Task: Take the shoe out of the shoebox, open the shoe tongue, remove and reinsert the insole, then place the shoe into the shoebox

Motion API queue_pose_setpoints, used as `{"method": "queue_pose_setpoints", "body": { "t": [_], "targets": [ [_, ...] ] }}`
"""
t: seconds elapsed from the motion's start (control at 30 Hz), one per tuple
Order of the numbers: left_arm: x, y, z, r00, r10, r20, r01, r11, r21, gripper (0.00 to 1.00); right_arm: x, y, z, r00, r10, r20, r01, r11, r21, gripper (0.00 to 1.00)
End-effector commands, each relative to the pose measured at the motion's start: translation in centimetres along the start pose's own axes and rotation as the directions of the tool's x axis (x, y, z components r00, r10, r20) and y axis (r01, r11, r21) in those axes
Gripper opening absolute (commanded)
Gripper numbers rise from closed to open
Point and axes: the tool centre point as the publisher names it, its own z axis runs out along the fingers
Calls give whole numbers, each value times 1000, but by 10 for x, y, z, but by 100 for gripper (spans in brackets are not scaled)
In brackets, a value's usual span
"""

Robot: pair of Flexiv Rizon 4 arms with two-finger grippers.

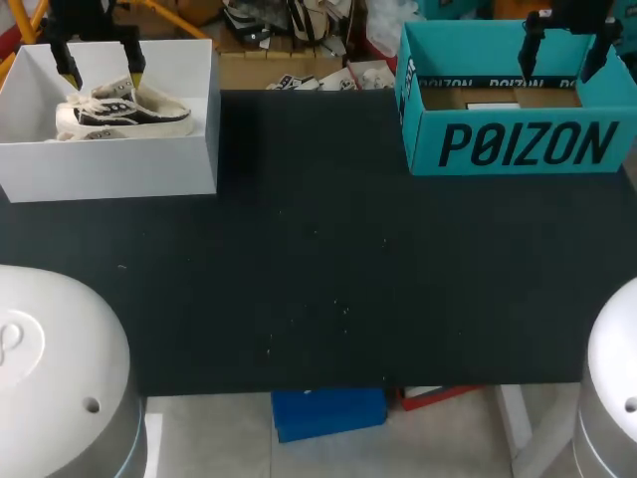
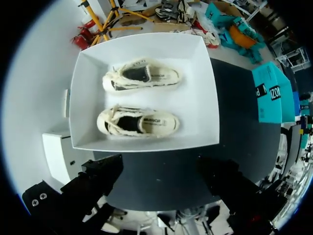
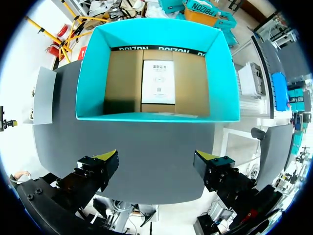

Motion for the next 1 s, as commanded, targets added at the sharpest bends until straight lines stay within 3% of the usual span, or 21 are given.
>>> {"method": "queue_pose_setpoints", "body": {
  "t": [0.03, 0.4, 0.47, 0.57, 0.7, 0.77, 0.87, 1.0],
  "targets": [
    [0, 0, 0, 1000, 0, 0, 0, 1000, 0, 100, 0, 0, 0, 1000, 0, 0, 0, 1000, 0, 100],
    [0, 0, 0, 1000, 0, 0, 0, 1000, 0, 100, 0, 0, 0, 1000, 0, 0, 0, 1000, 0, 100],
    [2, 1, -2, 985, 170, 6, -170, 981, 99, 100, 0, 0, 0, 1000, 0, 0, 0, 1000, 0, 100],
    [2, 0, -8, 930, 365, -51, -356, 925, 131, 100, 0, 0, 0, 1000, 0, 0, 0, 1000, 0, 100],
    [1, -4, -14, 801, 597, -42, -583, 795, 167, 100, 0, 0, 0, 1000, 0, 0, 0, 1000, 0, 100],
    [2, -6, -18, 697, 715, -45, -700, 694, 169, 100, 0, 0, 0, 1000, 0, 0, 0, 1000, 0, 100],
    [1, -7, -20, 487, 873, 34, -866, 477, 150, 100, 0, 0, 0, 1000, 0, 0, 0, 1000, 0, 100],
    [-1, -9, -20, 189, 978, 88, -982, 187, 36, 100, 0, 0, 0, 1000, 0, 0, 0, 1000, 0, 100]
  ]
}}
